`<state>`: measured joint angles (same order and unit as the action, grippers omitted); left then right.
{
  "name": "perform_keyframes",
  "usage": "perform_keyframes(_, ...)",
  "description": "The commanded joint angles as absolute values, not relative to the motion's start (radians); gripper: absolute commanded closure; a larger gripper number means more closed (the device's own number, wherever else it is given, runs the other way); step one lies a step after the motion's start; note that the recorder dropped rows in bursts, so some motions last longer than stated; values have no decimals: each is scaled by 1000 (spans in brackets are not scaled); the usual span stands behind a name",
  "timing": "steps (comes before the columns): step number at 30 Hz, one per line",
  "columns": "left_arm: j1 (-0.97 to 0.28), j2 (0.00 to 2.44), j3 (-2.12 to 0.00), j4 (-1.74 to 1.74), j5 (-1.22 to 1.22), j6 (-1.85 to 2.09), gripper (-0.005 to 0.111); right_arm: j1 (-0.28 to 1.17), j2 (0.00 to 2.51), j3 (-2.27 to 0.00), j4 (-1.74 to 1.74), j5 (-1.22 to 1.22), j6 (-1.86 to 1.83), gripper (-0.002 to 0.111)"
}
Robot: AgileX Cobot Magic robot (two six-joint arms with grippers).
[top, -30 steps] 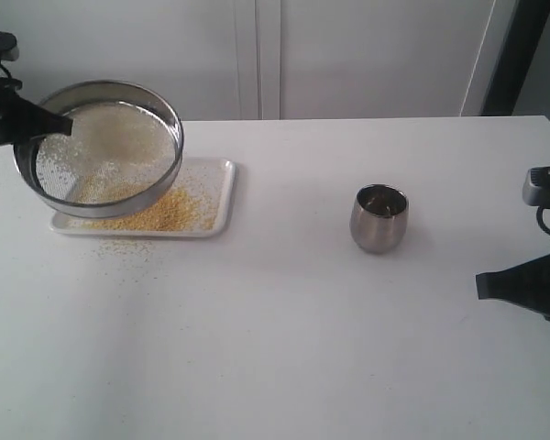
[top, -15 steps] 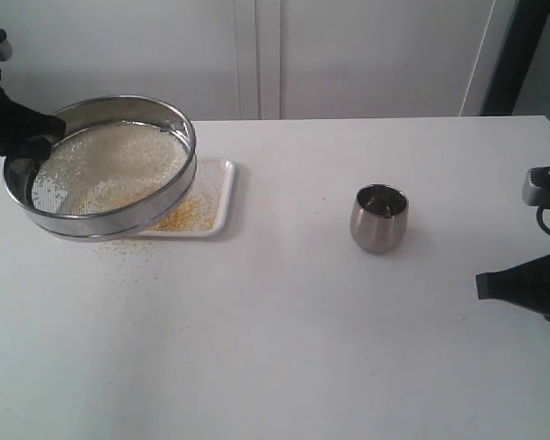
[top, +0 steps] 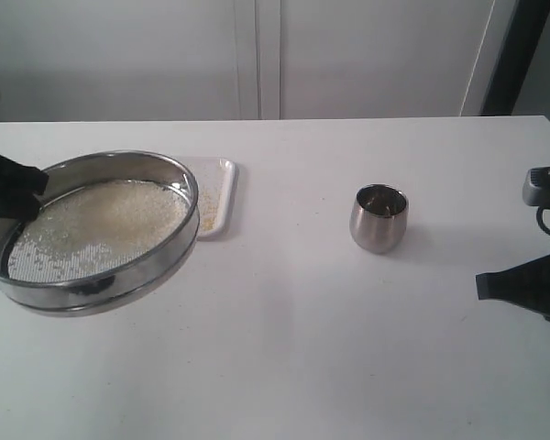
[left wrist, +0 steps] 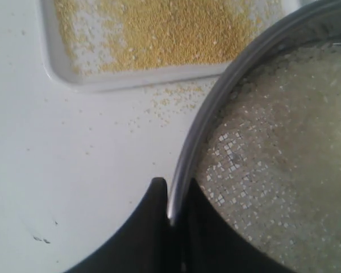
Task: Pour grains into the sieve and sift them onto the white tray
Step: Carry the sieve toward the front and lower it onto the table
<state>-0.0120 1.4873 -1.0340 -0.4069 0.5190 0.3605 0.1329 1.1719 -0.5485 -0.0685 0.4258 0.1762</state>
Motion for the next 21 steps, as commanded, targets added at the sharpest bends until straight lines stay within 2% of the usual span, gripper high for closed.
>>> perform_keyframes(1,-13,1454,-961,-466,530,356,107,129,1168,-544,-76,421,179,108)
perform_keyframes(6,-49,1454,-888,-455,489,362,107,129,1168,-544,-76,421,179,108)
perform_keyframes(13,-177,1456,-810,-455,236,337,107,129,1168,-544,-76,419,179,108)
perform_keyframes(21,-188,1480,-798,-455,184,332,107,129,1168,-544,-76,419,179,108)
